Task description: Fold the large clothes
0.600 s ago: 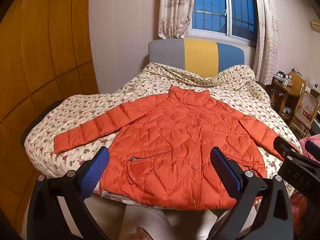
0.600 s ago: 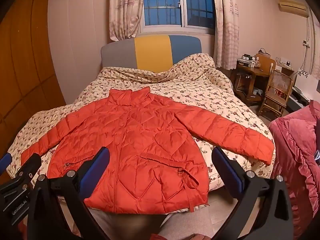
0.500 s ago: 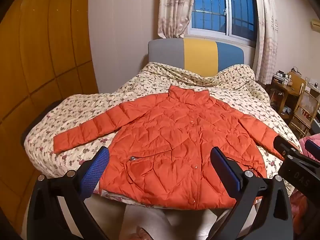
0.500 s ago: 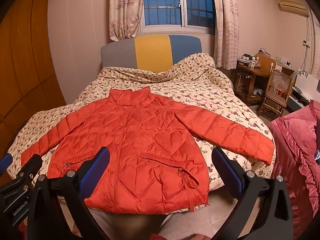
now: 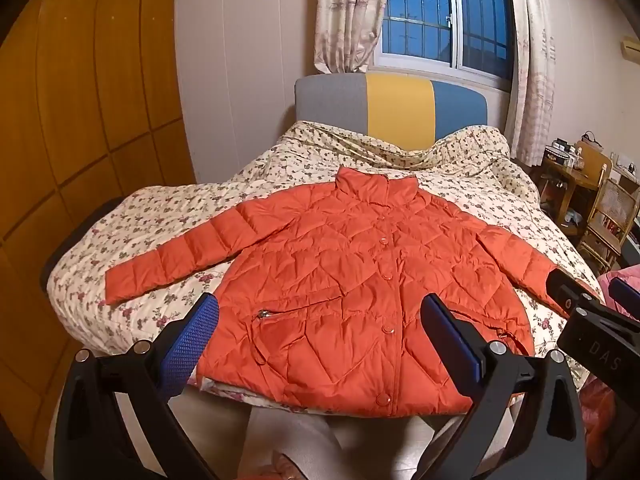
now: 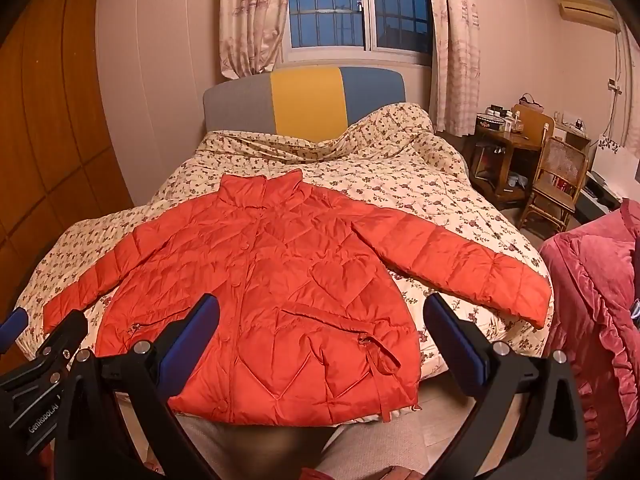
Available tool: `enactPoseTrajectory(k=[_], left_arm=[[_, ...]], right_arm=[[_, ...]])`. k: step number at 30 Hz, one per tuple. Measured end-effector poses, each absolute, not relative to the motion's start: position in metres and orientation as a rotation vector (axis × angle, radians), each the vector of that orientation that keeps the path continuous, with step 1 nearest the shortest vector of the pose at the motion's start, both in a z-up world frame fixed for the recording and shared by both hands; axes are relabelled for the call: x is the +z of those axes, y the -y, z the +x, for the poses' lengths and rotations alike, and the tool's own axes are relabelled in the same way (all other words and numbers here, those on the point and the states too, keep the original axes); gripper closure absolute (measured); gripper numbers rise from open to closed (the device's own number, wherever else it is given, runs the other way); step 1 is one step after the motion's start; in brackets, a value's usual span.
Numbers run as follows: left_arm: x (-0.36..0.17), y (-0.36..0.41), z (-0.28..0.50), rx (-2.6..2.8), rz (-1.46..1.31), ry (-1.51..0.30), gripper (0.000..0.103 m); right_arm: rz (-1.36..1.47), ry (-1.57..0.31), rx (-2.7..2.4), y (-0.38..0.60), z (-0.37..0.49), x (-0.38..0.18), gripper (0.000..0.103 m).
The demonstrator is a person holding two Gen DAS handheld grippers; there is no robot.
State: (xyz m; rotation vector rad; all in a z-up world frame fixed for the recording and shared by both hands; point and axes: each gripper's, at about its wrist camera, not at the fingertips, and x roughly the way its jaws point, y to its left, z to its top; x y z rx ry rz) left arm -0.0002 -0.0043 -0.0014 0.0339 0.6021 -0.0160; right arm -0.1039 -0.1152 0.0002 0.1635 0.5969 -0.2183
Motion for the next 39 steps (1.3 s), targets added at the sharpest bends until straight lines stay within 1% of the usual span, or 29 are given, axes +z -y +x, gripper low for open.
enactPoseTrajectory(k=[39], left_arm=[[-0.0089,-0.0006,0.0006,-0.010,0.031,-0.615,0.003]], right_arm=[[0.175,-0.626,-0.204,0.1158,-0.1023,-0.0023,0.002]])
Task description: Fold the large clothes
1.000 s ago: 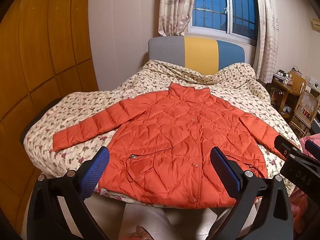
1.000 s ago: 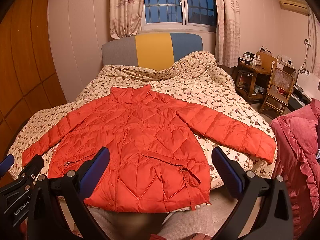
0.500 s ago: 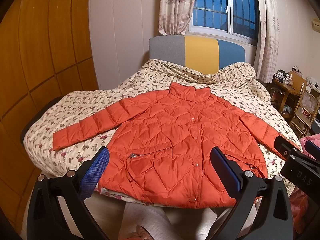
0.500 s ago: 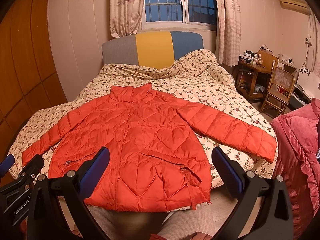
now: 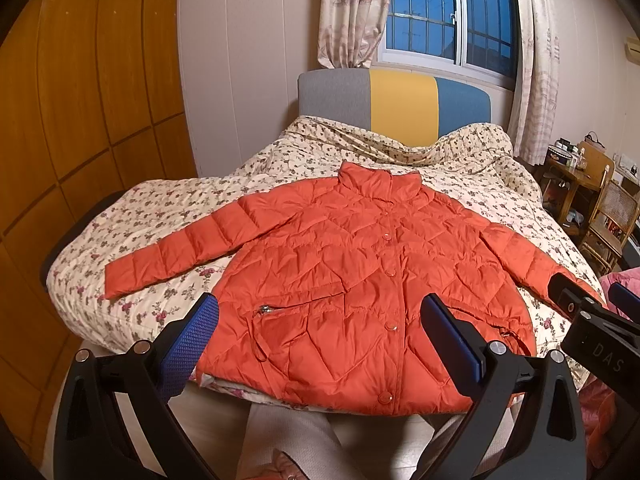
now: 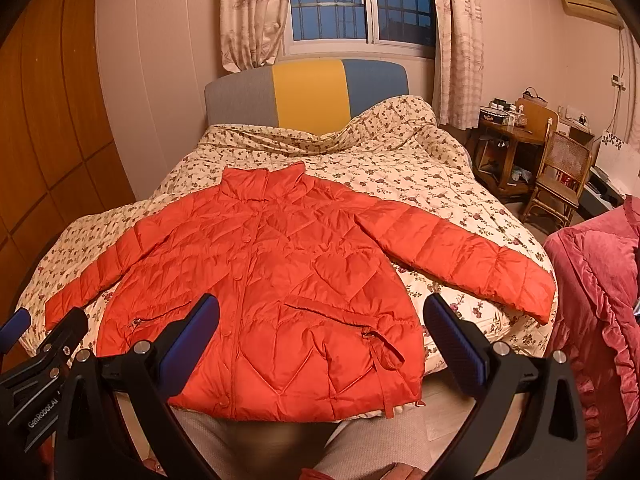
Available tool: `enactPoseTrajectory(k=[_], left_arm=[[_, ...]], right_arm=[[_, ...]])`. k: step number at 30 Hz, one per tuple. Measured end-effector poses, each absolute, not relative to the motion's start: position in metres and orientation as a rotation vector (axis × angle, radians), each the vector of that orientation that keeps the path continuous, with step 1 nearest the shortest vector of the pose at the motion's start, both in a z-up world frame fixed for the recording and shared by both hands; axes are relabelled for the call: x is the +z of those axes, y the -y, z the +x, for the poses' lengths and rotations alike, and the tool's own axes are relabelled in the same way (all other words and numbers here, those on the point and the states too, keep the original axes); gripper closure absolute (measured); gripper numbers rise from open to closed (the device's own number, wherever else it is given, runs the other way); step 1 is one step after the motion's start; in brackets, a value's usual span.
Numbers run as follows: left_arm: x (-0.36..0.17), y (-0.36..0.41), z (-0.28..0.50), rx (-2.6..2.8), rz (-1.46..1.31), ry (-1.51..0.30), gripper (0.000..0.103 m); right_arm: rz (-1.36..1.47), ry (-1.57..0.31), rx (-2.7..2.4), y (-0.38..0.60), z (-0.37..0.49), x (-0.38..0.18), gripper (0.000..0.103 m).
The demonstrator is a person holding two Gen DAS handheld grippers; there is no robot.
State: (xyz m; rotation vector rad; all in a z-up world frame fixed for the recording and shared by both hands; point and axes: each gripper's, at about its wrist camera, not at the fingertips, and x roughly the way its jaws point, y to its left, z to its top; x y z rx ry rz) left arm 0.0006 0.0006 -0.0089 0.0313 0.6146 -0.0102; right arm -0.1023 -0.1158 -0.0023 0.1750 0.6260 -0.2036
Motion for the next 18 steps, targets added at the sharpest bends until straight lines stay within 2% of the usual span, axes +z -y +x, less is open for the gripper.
enactPoseTrajectory(k=[18], left_arm=[[-0.0138,0.0011,0.0008,-0.009,0.028,-0.630,0.003]], right_arm=[[0.180,-0.641,-0.196,0.1159,-0.0999,-0.0045,0.002]])
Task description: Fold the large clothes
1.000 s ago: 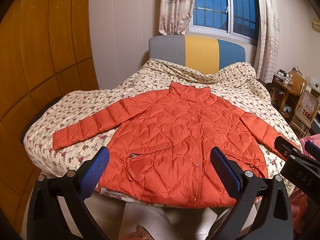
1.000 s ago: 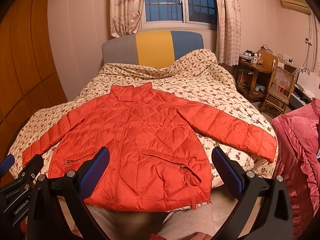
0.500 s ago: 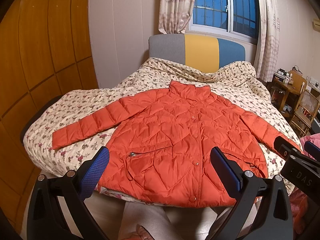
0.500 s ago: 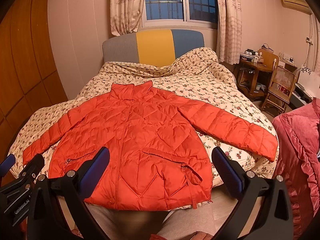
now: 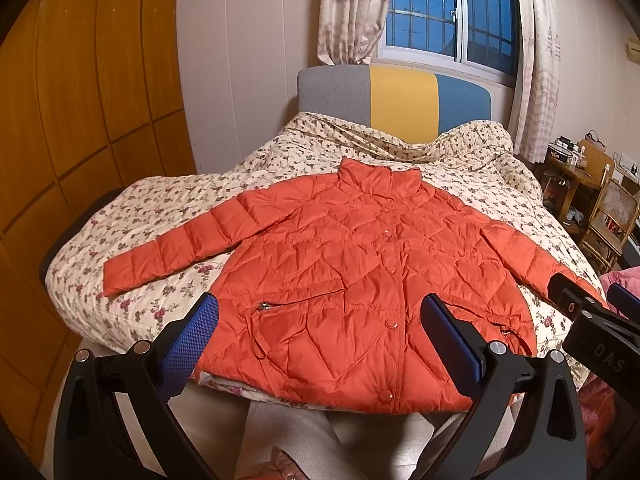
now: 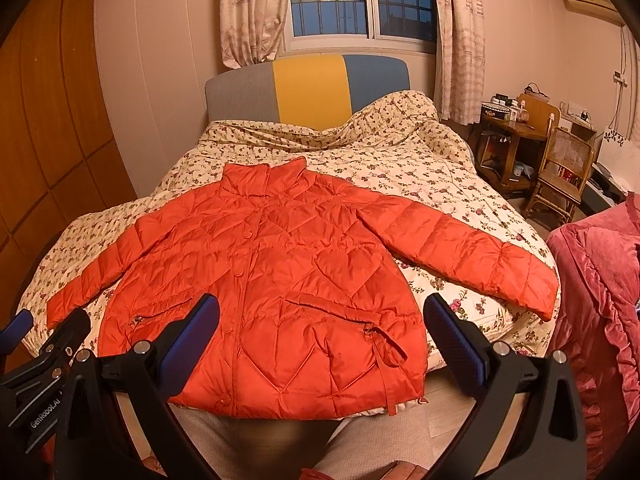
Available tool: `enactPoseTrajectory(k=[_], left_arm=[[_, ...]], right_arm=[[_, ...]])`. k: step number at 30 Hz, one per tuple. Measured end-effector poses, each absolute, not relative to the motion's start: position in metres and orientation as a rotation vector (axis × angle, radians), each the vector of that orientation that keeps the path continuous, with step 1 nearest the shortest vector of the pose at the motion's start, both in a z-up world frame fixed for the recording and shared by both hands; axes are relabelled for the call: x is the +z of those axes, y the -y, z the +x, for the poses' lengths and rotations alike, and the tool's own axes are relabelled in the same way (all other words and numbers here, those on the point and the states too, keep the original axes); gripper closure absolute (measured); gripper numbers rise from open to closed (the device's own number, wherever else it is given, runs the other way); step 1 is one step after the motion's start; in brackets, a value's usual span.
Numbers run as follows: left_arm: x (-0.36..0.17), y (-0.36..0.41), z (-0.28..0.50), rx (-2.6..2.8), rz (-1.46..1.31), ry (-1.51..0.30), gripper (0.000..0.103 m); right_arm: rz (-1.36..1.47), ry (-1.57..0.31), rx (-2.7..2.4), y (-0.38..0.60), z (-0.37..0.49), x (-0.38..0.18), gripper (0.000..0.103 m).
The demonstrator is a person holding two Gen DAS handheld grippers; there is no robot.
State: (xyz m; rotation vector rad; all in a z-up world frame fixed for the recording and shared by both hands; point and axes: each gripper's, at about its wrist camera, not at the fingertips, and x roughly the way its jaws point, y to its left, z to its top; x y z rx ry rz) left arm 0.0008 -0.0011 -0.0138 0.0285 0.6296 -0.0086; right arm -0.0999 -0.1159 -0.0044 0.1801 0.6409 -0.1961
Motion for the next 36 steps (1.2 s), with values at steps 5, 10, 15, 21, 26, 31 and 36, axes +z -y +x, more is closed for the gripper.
enactPoseTrajectory(k=[5,10,15,21,26,31,36], left_arm=[[-0.014,0.001,0.001,-0.010,0.030,-0.631,0.003],[-0.013,0.002,0.004,-0.013,0.027,-0.641,0.003],[-0.013,0.001,0.005,-0.018,0.025,-0.642,0.003],[-0.015,-0.002,0.009,-0.012,0.018,-0.660,0.003],[-0.017,-0.003,0.012,-0.010,0.016,-0.667,0.003],[-0.021,-0.004,0.015,-0.007,0.018,-0.679,0.003],[-0.026,-0.004,0.020,-0.002,0.021,-0.692,0.003]], right_arm=[[0.184,-0.649,-0.195,0.116,-0.098,-0.005,0.002],[0.185,-0.650,-0.194,0.117,-0.099,-0.006,0.002],[0.192,-0.661,-0.194,0.118,-0.096,-0.009,0.002],[0.203,-0.693,-0.192,0.121,-0.091,-0.016,0.002],[0.206,-0.702,-0.195,0.122,-0.089,-0.019,0.002],[0.216,-0.722,-0.194,0.125,-0.085,-0.025,0.002],[0.224,-0.742,-0.197,0.129,-0.080,-0.030,0.002]])
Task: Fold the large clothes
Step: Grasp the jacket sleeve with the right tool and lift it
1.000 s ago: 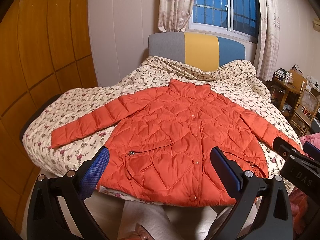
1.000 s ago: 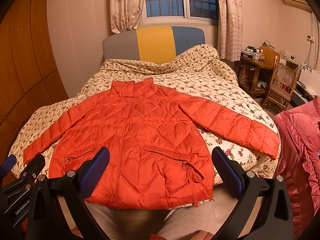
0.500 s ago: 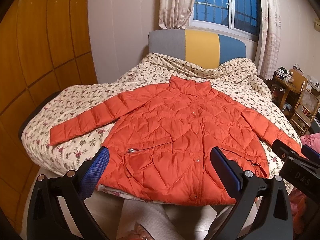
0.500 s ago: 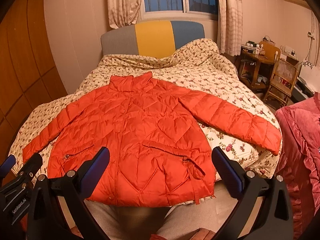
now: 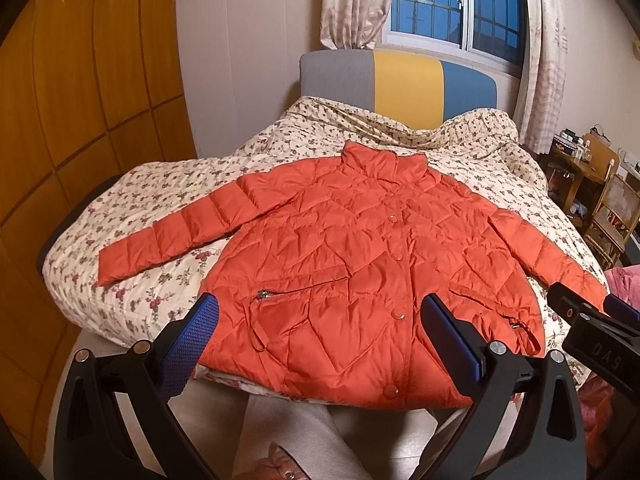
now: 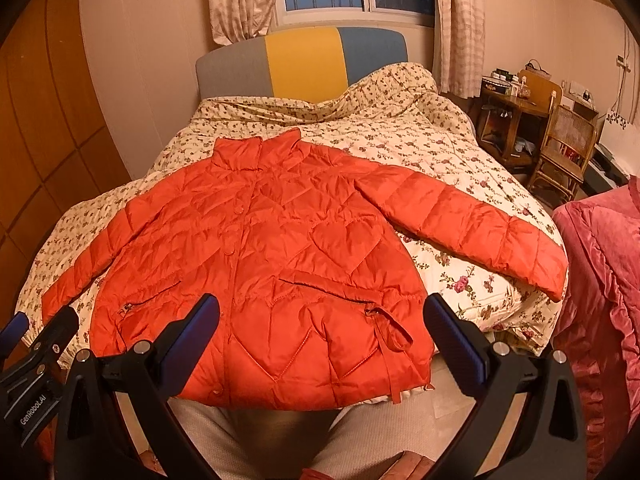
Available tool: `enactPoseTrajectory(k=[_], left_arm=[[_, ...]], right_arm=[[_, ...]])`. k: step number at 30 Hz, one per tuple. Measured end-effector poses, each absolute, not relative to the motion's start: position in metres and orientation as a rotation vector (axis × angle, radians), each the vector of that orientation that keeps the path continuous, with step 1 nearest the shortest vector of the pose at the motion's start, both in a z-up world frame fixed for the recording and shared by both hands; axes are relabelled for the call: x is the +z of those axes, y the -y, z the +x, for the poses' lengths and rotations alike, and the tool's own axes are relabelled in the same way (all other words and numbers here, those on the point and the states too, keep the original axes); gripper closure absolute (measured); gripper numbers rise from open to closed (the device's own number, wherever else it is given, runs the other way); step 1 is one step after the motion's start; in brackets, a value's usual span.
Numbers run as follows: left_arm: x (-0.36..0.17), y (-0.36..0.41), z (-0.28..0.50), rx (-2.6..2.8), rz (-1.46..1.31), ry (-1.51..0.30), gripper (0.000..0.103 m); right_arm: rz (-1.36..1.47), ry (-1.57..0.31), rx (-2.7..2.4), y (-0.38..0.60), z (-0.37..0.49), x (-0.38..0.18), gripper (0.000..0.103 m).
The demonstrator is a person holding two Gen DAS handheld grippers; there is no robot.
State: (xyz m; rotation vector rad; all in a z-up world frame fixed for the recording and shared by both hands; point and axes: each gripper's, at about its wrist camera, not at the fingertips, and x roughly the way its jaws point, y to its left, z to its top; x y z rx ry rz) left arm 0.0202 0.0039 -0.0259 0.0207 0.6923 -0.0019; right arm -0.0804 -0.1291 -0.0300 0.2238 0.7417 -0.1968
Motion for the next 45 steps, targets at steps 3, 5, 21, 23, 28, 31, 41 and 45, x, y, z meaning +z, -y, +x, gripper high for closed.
enactPoseTrajectory(k=[3,5,21,23,28,31,41,45], left_arm=[[-0.030,-0.004,0.025,-0.012,0.019,-0.708,0.003],[-0.035,-0.004,0.028,-0.030,0.015,-0.723,0.003],[-0.094,-0.026,0.100,0.006,0.053,-0.798,0.003],[-0.104,-0.030,0.116,0.032,0.073,-0.822,0.003],[-0.122,-0.044,0.154,0.077,0.044,-0.865,0.003],[-0.126,-0.050,0.176,0.098,0.013,-0.846,0.003],[-0.140,-0.056,0.238,0.158,0.086,-0.800,0.003],[-0.148,-0.068,0.258,0.206,0.067,-0.799,0.003]], right_arm=[[0.225,-0.759,-0.198,0.131,-0.075,-0.035,0.002],[0.232,-0.774,-0.204,0.135,-0.070,-0.040,0.002],[0.574,-0.923,-0.134,0.232,0.011,-0.137,0.002],[0.665,-0.899,-0.178,0.254,0.012,-0.148,0.002],[0.893,-0.734,-0.255,0.315,0.010,-0.168,0.002],[0.986,-0.702,-0.281,0.340,0.014,-0.178,0.016],[1.196,-0.578,-0.452,0.405,0.004,-0.207,0.034],[1.307,-0.475,-0.508,0.423,-0.015,-0.212,0.035]])
